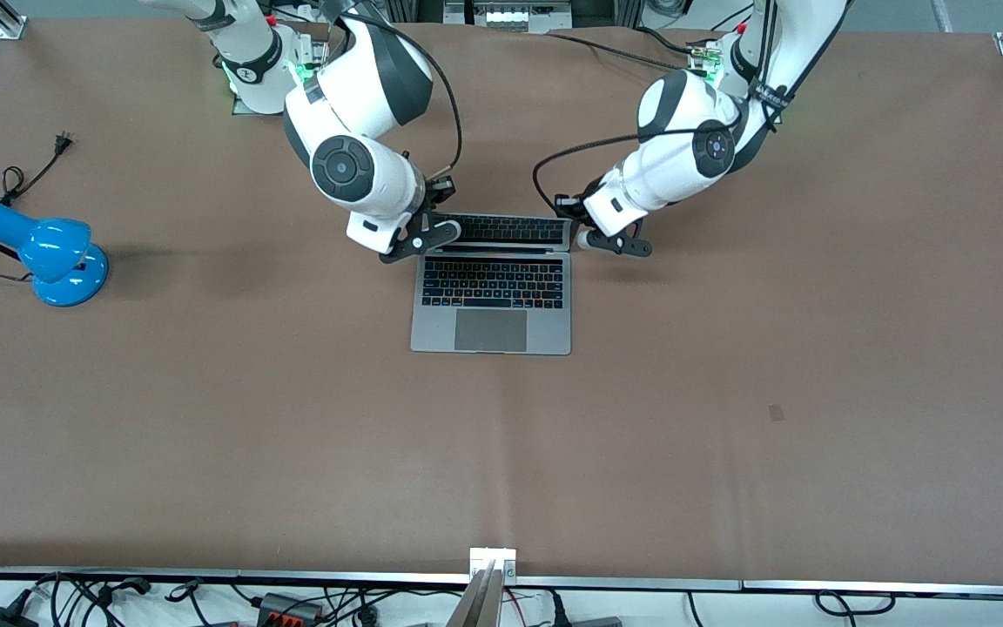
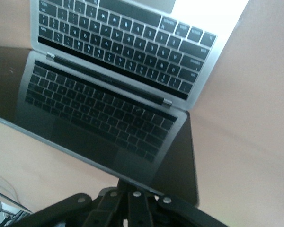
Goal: Close laptop with both arms from behind
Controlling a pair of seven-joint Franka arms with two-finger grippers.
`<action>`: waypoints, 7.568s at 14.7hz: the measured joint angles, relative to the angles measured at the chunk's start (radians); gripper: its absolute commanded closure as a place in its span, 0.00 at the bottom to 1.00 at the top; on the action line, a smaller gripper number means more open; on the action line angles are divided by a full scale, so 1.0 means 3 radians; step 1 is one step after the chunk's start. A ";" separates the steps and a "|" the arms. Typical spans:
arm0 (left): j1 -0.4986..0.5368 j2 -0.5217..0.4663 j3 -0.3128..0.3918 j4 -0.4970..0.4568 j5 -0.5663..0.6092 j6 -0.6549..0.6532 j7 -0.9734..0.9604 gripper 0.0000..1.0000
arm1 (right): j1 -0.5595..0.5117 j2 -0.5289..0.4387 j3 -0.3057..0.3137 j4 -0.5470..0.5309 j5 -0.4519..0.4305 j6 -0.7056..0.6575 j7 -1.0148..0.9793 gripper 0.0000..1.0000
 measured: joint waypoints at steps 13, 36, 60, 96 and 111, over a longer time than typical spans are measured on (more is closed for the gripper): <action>-0.0009 0.0624 0.0222 0.0498 0.0026 0.0072 0.0007 1.00 | -0.0100 0.0611 -0.0043 0.0324 0.0000 0.0549 0.0001 1.00; -0.0670 0.1434 0.1030 0.1270 0.0406 0.0098 0.0021 1.00 | -0.0196 0.1383 -0.0097 0.0718 -0.0015 0.1116 -0.0001 1.00; 0.0457 -0.0761 0.1089 0.2212 0.1278 -0.3809 -0.0417 0.84 | -0.0198 0.0229 -0.1206 0.1032 -0.0443 -0.0382 -0.0003 0.00; 0.0287 -0.1161 0.1548 0.1671 0.1721 -0.3167 -0.0123 0.00 | -0.2242 -0.0813 -0.0150 0.0599 -0.1120 -0.0645 -0.0503 0.00; 0.0290 -0.1159 0.1553 0.1671 0.1721 -0.3167 -0.0123 0.00 | -0.2242 -0.1151 -0.0124 0.0345 -0.1122 -0.0702 -0.0559 0.00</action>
